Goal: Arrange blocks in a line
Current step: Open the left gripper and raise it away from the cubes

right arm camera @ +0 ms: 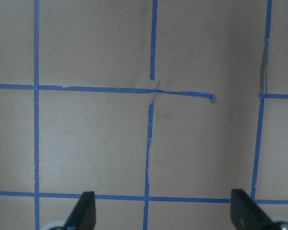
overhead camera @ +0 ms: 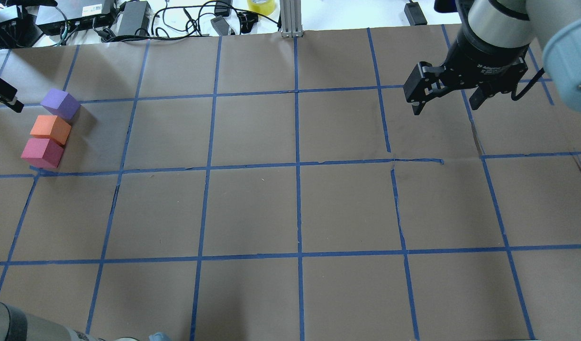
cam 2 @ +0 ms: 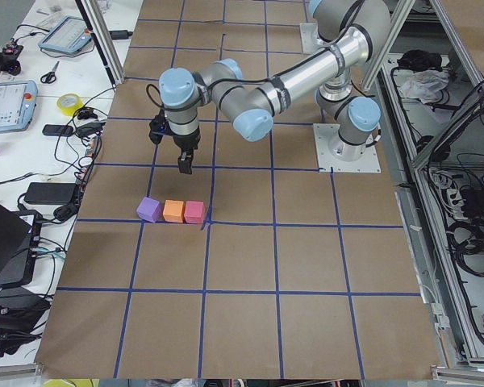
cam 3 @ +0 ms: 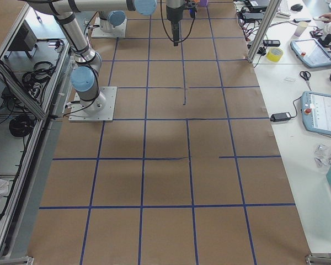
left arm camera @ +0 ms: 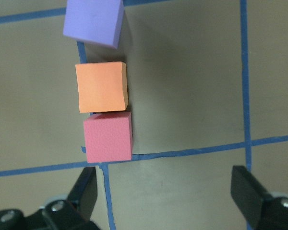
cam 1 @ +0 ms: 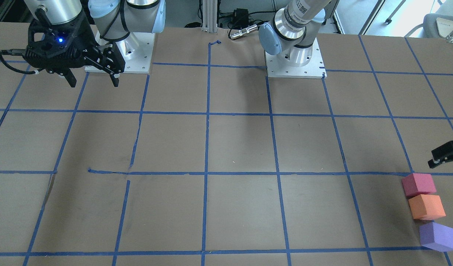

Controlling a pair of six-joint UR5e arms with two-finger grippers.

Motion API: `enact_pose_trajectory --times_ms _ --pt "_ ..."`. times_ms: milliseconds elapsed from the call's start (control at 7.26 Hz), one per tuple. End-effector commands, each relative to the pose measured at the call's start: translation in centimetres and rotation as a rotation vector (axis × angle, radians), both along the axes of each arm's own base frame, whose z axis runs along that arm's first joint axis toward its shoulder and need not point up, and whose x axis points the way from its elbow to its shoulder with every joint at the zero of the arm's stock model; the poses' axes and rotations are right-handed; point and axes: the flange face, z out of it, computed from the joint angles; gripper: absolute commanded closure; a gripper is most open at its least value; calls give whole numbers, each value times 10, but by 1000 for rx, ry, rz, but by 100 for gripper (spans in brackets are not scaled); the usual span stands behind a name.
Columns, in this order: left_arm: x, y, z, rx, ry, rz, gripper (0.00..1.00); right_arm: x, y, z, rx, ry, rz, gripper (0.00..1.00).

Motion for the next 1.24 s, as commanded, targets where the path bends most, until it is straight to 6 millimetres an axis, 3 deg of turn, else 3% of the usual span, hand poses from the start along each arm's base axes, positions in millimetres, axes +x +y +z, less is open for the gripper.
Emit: enact_pose_trajectory --times_ms 0,138,413,551,1102 --pt "-40 59 83 -14 -24 11 0 1 -1 0 -8 -1 3 0" --pt "-50 73 98 -29 -35 11 0 0 -1 0 -9 -1 3 0" --pt "-70 100 89 -12 -14 21 0 1 -1 1 -11 -2 -7 0" --pt "-85 96 91 -20 -15 27 0 1 -2 0 -11 -3 -7 0" --pt "-265 61 97 -112 -19 148 0 0 -2 0 -9 -2 -8 0"
